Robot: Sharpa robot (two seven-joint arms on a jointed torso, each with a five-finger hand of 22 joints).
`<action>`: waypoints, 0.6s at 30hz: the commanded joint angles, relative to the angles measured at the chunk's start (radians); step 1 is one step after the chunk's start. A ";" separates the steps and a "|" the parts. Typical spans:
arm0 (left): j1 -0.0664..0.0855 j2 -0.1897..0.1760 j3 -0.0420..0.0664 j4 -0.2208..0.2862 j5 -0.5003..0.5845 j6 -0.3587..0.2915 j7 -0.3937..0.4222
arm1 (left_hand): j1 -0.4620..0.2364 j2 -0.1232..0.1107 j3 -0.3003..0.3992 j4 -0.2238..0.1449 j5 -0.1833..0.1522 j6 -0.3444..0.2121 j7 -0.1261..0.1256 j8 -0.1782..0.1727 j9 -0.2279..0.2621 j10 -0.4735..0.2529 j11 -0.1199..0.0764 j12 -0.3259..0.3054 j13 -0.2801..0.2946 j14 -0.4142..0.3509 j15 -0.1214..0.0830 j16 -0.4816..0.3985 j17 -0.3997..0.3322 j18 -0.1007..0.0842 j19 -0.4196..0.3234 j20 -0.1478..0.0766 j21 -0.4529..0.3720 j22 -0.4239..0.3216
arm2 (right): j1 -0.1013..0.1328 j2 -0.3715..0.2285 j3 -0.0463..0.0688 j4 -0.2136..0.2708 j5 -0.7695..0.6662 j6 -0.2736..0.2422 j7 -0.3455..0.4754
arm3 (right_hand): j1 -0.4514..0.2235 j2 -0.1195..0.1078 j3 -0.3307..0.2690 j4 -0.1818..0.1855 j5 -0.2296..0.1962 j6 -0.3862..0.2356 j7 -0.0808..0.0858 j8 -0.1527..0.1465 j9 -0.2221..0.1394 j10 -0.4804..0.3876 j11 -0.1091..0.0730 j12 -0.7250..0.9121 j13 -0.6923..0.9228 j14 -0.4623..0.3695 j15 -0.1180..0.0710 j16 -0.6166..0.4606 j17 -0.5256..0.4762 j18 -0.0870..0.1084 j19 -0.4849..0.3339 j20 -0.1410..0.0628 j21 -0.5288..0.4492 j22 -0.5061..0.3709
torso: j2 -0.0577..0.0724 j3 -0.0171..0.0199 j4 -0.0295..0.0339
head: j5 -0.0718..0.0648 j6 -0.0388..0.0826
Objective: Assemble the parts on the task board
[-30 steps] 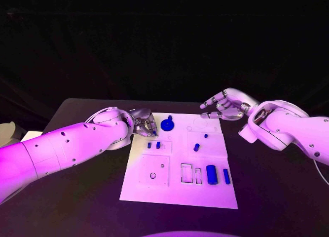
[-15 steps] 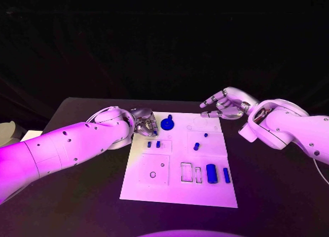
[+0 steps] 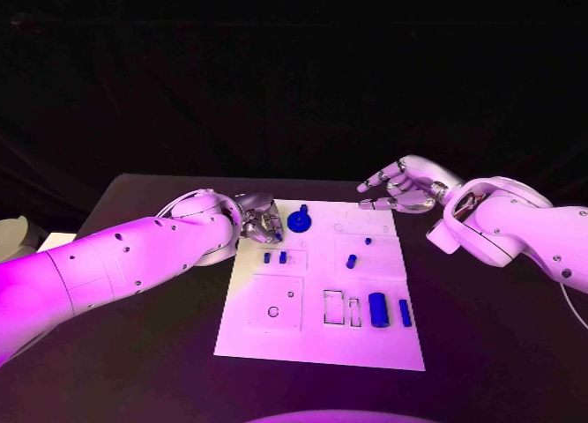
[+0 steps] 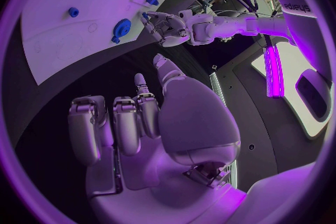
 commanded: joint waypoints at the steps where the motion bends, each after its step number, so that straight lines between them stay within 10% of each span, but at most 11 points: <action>1: -0.001 0.007 -0.002 -0.003 -0.004 0.033 -0.006 | -0.011 -0.003 -0.008 0.001 -0.005 0.006 0.001 -0.003 0.001 0.009 -0.001 -0.007 0.001 0.029 -0.001 0.007 -0.001 -0.007 0.013 0.000 -0.005 -0.001 | -0.001 0.001 0.000 0.001 -0.004 0.013 0.006 | 0.002 0.009 -0.006 -0.002 0.004 0.008 0.000 -0.001 0.002 0.035 -0.005 0.001 0.180 0.095 -0.001 -0.003 0.217 0.016 0.055 -0.002 -0.006 0.166 | 0.000 -0.0003 -0.0006 | 0.001 -0.003; 18: -0.001 0.014 -0.008 -0.007 -0.004 0.054 -0.003 | -0.008 0.003 -0.015 -0.007 -0.009 0.018 -0.005 -0.001 0.004 0.023 -0.006 -0.006 0.005 0.028 -0.006 0.007 -0.004 -0.006 0.012 -0.002 -0.008 -0.003 | -0.001 0.001 0.000 0.000 -0.003 0.014 0.005 | 0.002 0.009 -0.006 -0.002 0.004 0.008 0.000 -0.001 0.002 0.035 -0.005 0.001 0.180 0.095 -0.001 -0.003 0.217 0.016 0.055 -0.002 -0.006 0.166 | 0.000 -0.0007 0.0005 | 0.001 -0.008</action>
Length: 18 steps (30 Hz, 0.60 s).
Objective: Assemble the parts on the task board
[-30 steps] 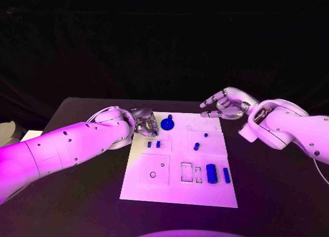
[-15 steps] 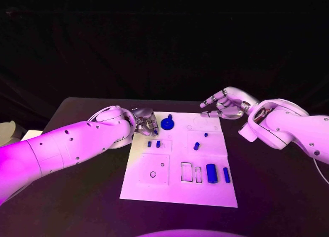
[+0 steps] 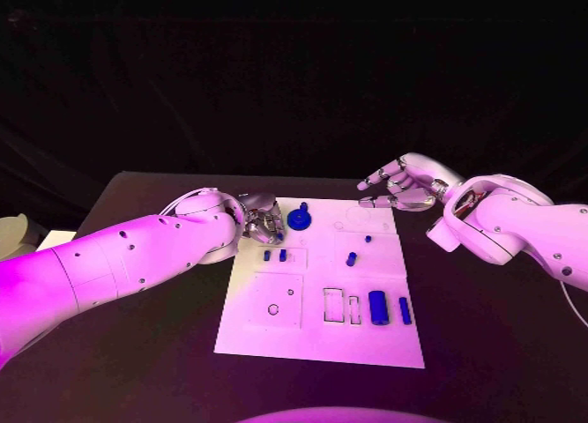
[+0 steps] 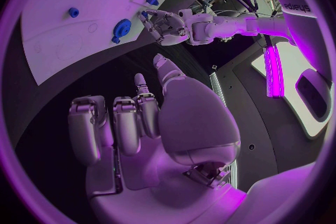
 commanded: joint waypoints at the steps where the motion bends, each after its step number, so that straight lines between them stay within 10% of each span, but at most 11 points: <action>1: -0.002 0.002 -0.002 0.001 -0.003 0.030 0.004 | -0.008 0.004 -0.005 -0.002 -0.004 0.008 0.001 0.006 0.003 0.012 -0.001 -0.002 0.002 0.028 -0.006 0.007 -0.001 -0.007 0.012 -0.002 -0.003 0.000 | -0.001 0.001 0.000 0.000 -0.003 0.013 0.006 | 0.002 0.009 -0.006 -0.002 0.004 0.008 0.000 -0.001 0.002 0.035 -0.005 0.000 0.180 0.095 -0.001 -0.003 0.217 0.016 0.055 -0.002 -0.006 0.166 | 0.000 -0.0003 0.0010 | 0.000 -0.001; 18: -0.002 0.006 -0.002 -0.012 -0.003 0.034 -0.004 | -0.015 0.003 -0.013 -0.007 -0.003 -0.021 0.015 -0.018 -0.005 -0.012 0.009 -0.018 -0.002 0.027 0.001 0.011 -0.001 -0.010 0.013 0.000 0.002 0.006 | -0.001 0.001 0.000 0.000 -0.003 0.015 0.004 | 0.002 0.009 -0.006 -0.002 0.004 0.008 0.000 -0.001 0.002 0.035 -0.005 0.000 0.180 0.095 -0.001 -0.003 0.217 0.016 0.055 -0.002 -0.006 0.166 | 0.000 0.0001 0.0004 | 0.001 -0.001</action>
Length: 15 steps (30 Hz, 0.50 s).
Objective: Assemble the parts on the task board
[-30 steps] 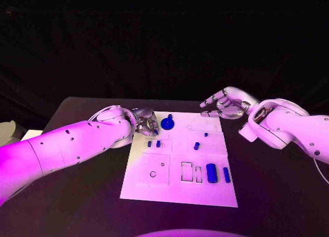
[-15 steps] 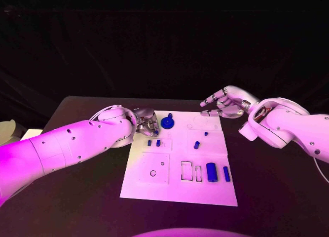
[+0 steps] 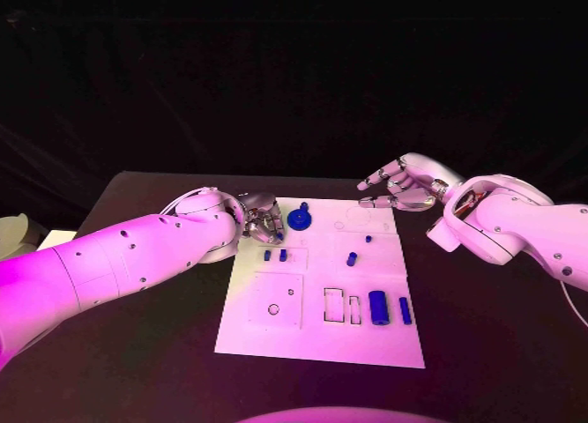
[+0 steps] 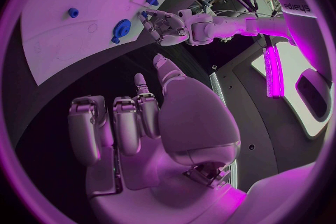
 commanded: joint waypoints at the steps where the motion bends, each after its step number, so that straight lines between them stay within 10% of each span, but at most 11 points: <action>1: -0.002 0.002 -0.002 -0.003 -0.003 0.033 -0.008 | -0.011 -0.004 -0.008 -0.002 -0.002 -0.031 0.011 -0.021 -0.011 -0.022 0.008 -0.008 -0.004 0.027 0.004 0.007 -0.003 -0.010 0.013 0.001 0.002 0.003 | -0.001 0.001 0.000 0.000 -0.003 0.014 0.004 | 0.002 0.009 -0.006 -0.002 0.004 0.009 0.000 -0.001 0.002 0.035 -0.005 0.000 0.180 0.095 -0.001 -0.003 0.217 0.016 0.055 -0.002 -0.006 0.166 | 0.000 0.0001 -0.0003 | 0.001 0.000; 15: -0.002 0.005 -0.002 -0.006 -0.003 0.036 -0.010 | -0.016 -0.010 -0.005 -0.005 -0.003 -0.073 0.028 -0.044 -0.027 -0.059 0.024 -0.008 -0.010 0.025 0.016 0.008 -0.011 -0.011 0.012 0.011 -0.001 0.003 | -0.001 0.001 0.000 0.001 -0.003 0.014 0.004 | 0.001 0.010 -0.007 -0.001 0.005 0.009 0.000 -0.001 0.002 0.034 -0.005 -0.002 0.179 0.095 -0.001 -0.004 0.215 0.016 0.054 -0.002 -0.006 0.165 | 0.000 0.0004 -0.0002 | 0.000 -0.001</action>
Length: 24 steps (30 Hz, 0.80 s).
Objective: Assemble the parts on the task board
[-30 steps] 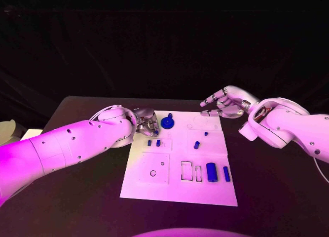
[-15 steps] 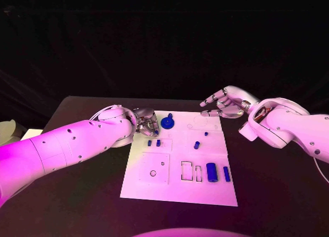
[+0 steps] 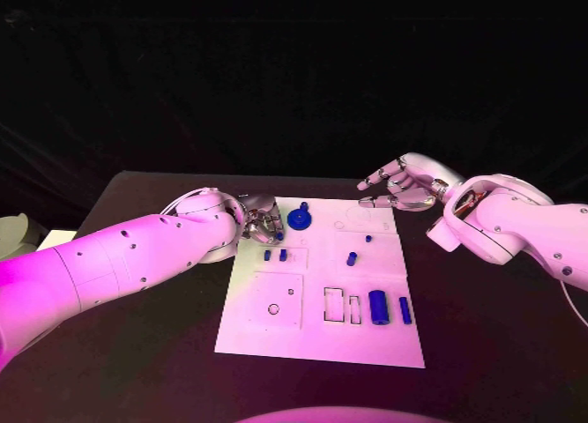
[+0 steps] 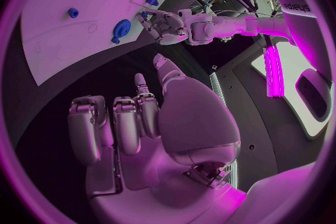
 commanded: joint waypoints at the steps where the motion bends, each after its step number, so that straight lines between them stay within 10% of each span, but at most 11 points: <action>1: -0.001 0.002 -0.001 -0.001 -0.003 0.020 -0.004 | -0.007 -0.001 -0.002 -0.003 -0.003 -0.006 0.000 -0.005 -0.001 -0.007 0.000 -0.004 -0.001 0.025 0.009 0.004 -0.001 -0.011 0.008 0.008 -0.001 0.001 | -0.001 0.001 0.000 0.001 -0.003 0.013 0.004 | 0.001 0.010 -0.007 -0.001 0.005 0.009 0.000 -0.001 0.002 0.034 -0.005 -0.002 0.179 0.095 -0.001 -0.004 0.215 0.016 0.054 -0.002 -0.006 0.165 | 0.000 0.0001 0.0001 | -0.001 0.000; 15: -0.001 -0.007 -0.001 -0.001 -0.003 0.019 -0.020 | -0.018 -0.023 -0.008 -0.006 -0.003 -0.117 0.021 -0.007 -0.034 -0.060 0.020 -0.005 -0.005 0.019 0.025 0.002 -0.021 -0.009 0.004 0.022 -0.017 -0.008 | -0.001 -0.002 0.000 -0.004 -0.003 0.006 0.002 | 0.003 0.009 -0.008 -0.002 0.005 0.005 0.000 -0.002 0.001 0.009 -0.005 -0.059 0.149 0.086 -0.002 -0.024 0.183 0.024 0.036 -0.002 -0.026 0.131 | 0.000 -0.0003 -0.0001 | -0.001 0.001; 24: -0.001 -0.032 0.000 0.015 0.002 -0.039 0.002 | -0.007 -0.021 -0.047 -0.013 -0.003 -0.170 0.020 0.000 -0.030 -0.133 0.025 -0.003 -0.005 0.014 0.029 -0.001 -0.042 -0.004 0.003 0.029 -0.032 -0.018 | -0.001 -0.004 0.000 -0.015 -0.027 0.005 -0.023 | 0.020 0.015 -0.003 0.001 0.003 -0.003 -0.005 -0.002 -0.001 -0.154 -0.014 -0.492 -0.112 0.075 -0.010 -0.061 0.134 0.036 0.010 -0.010 -0.062 0.075 | 0.000 -0.0010 0.0005 | -0.002 0.000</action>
